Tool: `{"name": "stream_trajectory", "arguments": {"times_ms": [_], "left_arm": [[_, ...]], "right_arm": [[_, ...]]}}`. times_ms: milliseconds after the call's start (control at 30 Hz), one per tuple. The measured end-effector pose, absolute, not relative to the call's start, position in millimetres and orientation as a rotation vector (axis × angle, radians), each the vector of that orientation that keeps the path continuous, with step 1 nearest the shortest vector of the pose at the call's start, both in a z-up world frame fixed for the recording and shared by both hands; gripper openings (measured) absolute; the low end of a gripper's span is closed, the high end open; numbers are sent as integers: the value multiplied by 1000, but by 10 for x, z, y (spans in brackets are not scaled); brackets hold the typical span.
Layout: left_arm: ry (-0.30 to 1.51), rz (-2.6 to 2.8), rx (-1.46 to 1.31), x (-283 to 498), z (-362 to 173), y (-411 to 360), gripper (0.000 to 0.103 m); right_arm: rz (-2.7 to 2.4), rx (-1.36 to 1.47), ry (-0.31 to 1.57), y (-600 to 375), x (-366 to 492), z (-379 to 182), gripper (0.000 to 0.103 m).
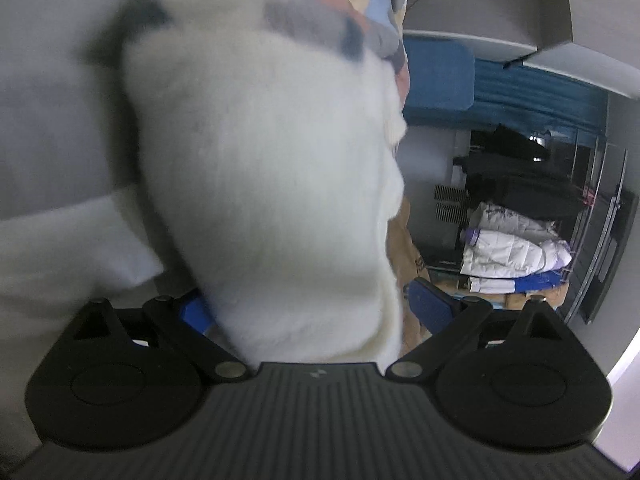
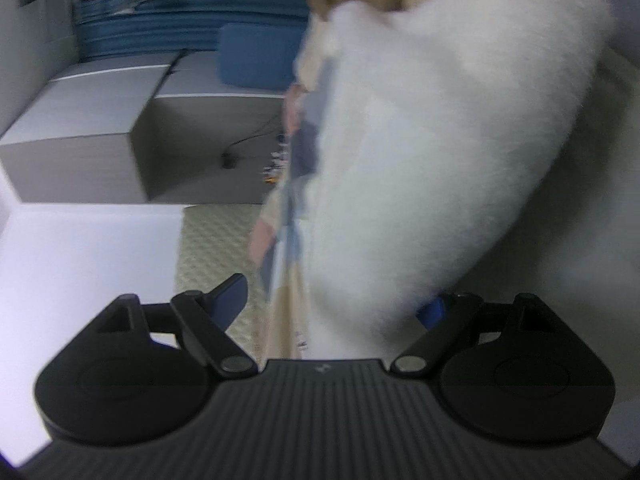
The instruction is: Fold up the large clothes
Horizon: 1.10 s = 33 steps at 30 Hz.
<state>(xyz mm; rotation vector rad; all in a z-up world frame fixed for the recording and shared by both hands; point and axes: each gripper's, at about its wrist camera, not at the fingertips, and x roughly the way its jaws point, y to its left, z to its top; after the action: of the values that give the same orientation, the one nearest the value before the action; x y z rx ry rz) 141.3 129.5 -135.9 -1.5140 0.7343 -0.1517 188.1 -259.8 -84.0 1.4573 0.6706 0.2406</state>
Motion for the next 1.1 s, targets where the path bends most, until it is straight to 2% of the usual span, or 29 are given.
{"name": "stream_trajectory", "arguments": {"times_ms": [133, 200, 367, 500, 533, 700, 1100], "left_arm": [[740, -115, -1471, 1459, -1324, 1283, 93], [738, -97, -1453, 1476, -1303, 1288, 82], [746, -57, -1402, 1492, -1285, 1314, 56], [730, -58, -1341, 1470, -1202, 1291, 44], [728, -60, -1337, 1462, -1185, 1288, 43], [692, -101, -1296, 1323, -969, 1315, 37], [671, -188, -1142, 591, -290, 1240, 37]], "right_arm": [[142, 1386, 756, -2605, 1811, -907, 83], [96, 1335, 764, -2600, 1785, -869, 83], [-17, 1289, 725, -2698, 1800, -882, 70], [-21, 1220, 722, -2653, 1878, -838, 48], [-18, 1189, 715, -2640, 1890, -797, 41], [-1, 1141, 667, -2620, 1864, -644, 31], [93, 1042, 597, -2749, 1248, -186, 30]]}}
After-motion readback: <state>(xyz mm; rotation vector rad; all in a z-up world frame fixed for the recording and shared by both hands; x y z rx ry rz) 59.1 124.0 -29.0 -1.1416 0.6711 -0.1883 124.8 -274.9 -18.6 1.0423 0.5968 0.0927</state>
